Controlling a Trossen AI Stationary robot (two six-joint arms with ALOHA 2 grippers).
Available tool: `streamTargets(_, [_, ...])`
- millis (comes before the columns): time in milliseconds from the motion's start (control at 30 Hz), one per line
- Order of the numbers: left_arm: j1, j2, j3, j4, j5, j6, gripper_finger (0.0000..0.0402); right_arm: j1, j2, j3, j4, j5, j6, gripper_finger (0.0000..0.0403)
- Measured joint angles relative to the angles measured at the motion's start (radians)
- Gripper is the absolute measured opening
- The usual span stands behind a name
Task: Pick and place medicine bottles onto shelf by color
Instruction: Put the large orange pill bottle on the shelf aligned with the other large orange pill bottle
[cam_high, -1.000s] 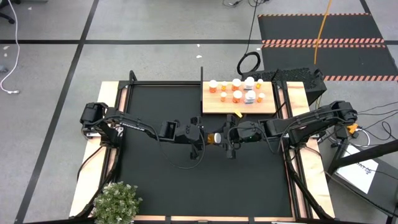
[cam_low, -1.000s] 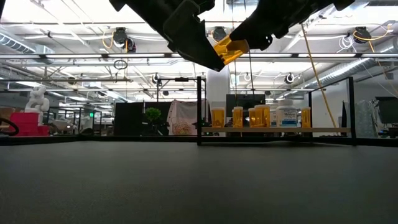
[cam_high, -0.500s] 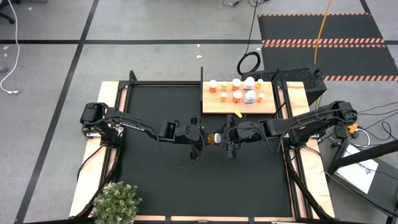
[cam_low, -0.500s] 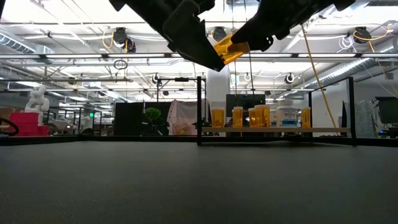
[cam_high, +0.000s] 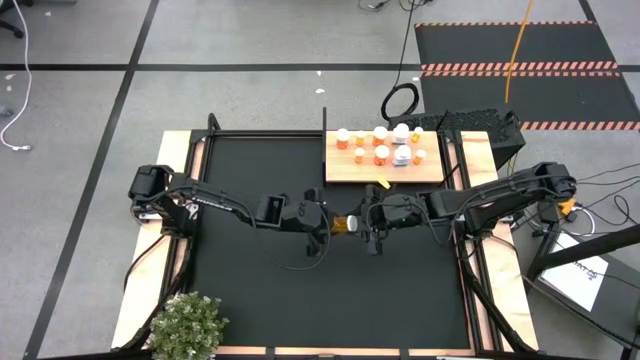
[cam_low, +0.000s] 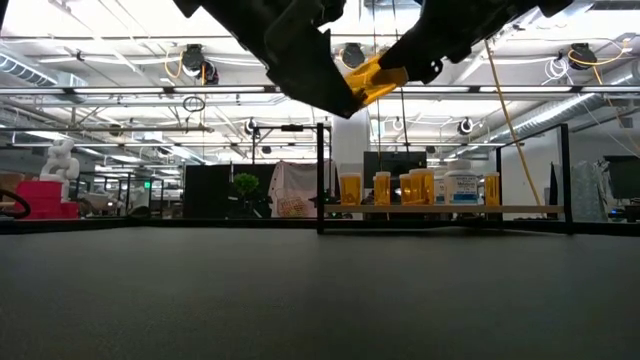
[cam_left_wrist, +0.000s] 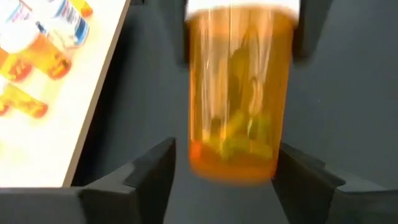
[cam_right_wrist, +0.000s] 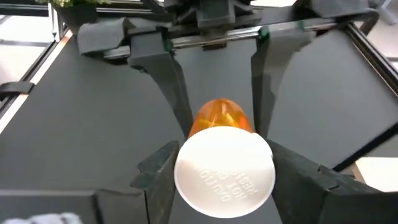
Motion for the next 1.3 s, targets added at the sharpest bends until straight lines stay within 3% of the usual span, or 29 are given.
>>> streamTargets(167, [-0.01, -0.03, 0.001, -0.07, -0.002, -0.008, 0.0292, -0.042, -0.042, 0.0, -0.101, -0.008, 0.034, 0.0207])
streamTargets(267, [-0.009, -0.068, -0.001, -0.149, -0.007, -0.008, 0.0315, -0.083, -0.061, 0.002, -0.115, -0.067, 0.037, 0.0209])
streamTargets(467, [0.002, -0.16, 0.003, -0.273, -0.131, 0.013, 0.0334, -0.182, -0.049, 0.117, -0.286, -0.097, 0.0, 0.0211])
streamTargets(733, [0.064, -0.245, 0.0, -0.471, -0.271, -0.016, 0.0335, -0.35, 0.075, 0.431, -0.553, -0.096, -0.141, 0.0212])
streamTargets(1033, [0.17, -0.283, -0.076, -0.525, -0.286, -0.045, 0.0335, -0.461, 0.317, 0.8, -0.83, -0.15, -0.257, 0.0212])
streamTargets(1300, [0.179, -0.339, -0.109, -0.554, -0.285, -0.067, 0.0335, -0.49, 0.487, 1.109, -1.033, -0.147, -0.339, 0.021])
